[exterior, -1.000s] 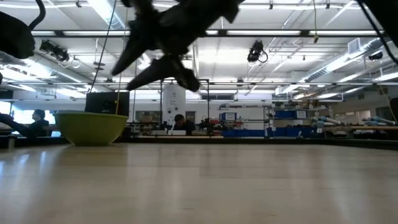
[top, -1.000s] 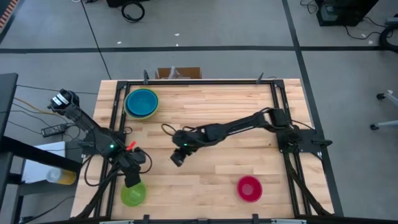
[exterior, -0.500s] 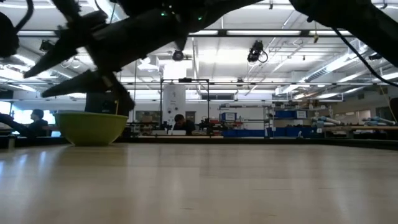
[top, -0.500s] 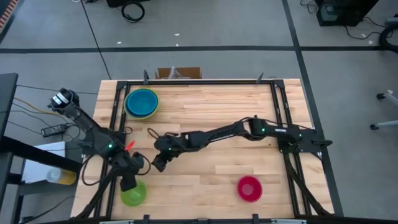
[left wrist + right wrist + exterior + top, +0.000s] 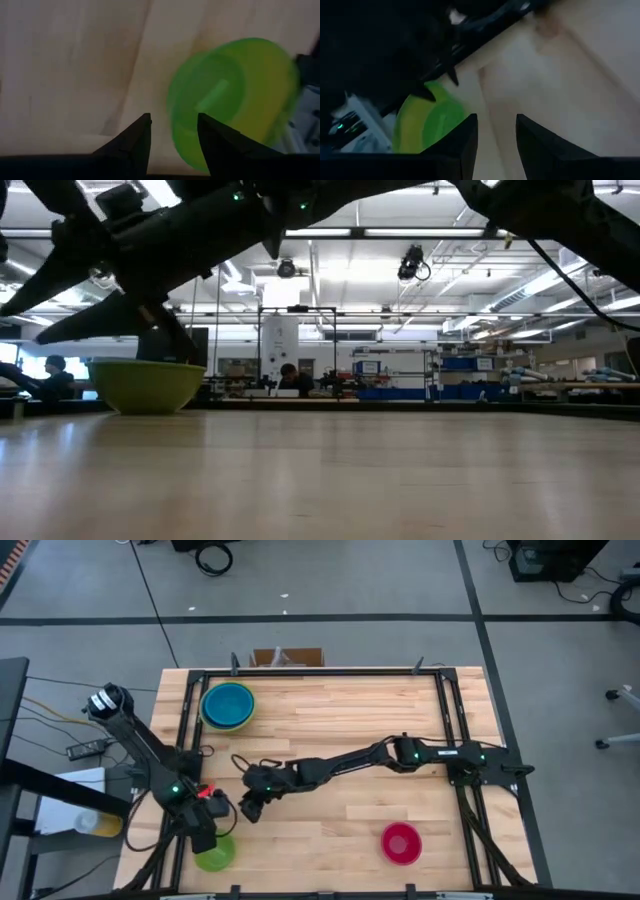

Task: Nest bowls inside each other
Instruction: Stack the green bowl on top of the blue bowl

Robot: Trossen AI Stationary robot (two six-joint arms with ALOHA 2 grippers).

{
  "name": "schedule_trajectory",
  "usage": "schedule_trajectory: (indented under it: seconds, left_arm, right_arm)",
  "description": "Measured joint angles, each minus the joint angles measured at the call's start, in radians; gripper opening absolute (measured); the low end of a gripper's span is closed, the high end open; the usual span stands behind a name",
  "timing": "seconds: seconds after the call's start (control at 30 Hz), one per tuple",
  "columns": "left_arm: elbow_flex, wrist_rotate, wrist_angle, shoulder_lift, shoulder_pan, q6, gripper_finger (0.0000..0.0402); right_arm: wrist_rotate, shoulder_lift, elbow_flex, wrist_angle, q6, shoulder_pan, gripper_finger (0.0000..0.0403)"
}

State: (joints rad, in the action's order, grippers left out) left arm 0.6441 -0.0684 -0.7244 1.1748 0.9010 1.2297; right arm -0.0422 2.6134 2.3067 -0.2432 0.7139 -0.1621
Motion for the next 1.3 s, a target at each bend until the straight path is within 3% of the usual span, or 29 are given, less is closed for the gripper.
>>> schedule_trajectory:
  seconds: [0.3,0.47,0.57,0.8,1.07,1.3]
  left_arm:
    - [0.0,0.076,0.029,0.128,-0.028,-0.07,0.0115]
    - [0.0,0.182,0.015,0.132,-0.159,-0.088,0.0077]
    - [0.0,0.22,0.03,0.124,-0.28,-0.136,0.0057]
    - [0.003,0.221,0.098,0.054,-0.478,-0.25,0.0047]
    - [0.015,0.236,0.004,-0.147,-0.491,-0.277,0.009]
    - [0.014,0.314,-0.065,-0.29,-0.481,-0.262,0.0114]
  right_arm:
    - [0.037,-0.086,0.0,-0.378,-0.039,-0.001,0.0138]
    - [0.112,-0.165,0.0,-0.669,-0.035,0.0,0.0138]
    - [0.134,-0.198,0.0,-0.747,-0.035,-0.001,0.0138]
    - [0.15,-0.216,0.0,-0.749,-0.008,0.0,0.0138]
    - [0.123,-0.166,-0.023,-0.595,0.031,0.0,0.0138]
    - [0.079,-0.095,-0.027,-0.59,0.098,0.006,0.0137]
